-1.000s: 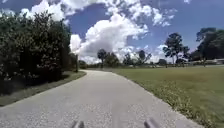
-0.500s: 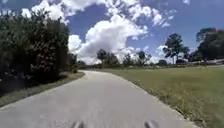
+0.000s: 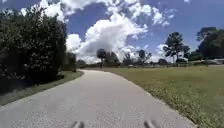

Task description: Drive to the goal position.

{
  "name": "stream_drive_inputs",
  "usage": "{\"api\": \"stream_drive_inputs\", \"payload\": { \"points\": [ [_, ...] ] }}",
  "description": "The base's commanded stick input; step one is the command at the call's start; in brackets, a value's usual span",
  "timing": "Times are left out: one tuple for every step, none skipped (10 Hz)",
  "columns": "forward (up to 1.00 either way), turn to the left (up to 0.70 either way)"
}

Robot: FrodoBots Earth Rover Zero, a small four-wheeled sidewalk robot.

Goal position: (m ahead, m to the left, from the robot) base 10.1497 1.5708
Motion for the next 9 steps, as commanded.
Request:
{"api": "stream_drive_inputs", "payload": {
  "points": [
    [0.5,0.0],
    [0.5,0.0],
    [0.5,0.0],
    [0.5,0.0],
    [0.5,0.0],
    [0.5,0.0],
    [0.5,0.0],
    [0.5,0.0],
    [0.5,0.0]
  ]
}}
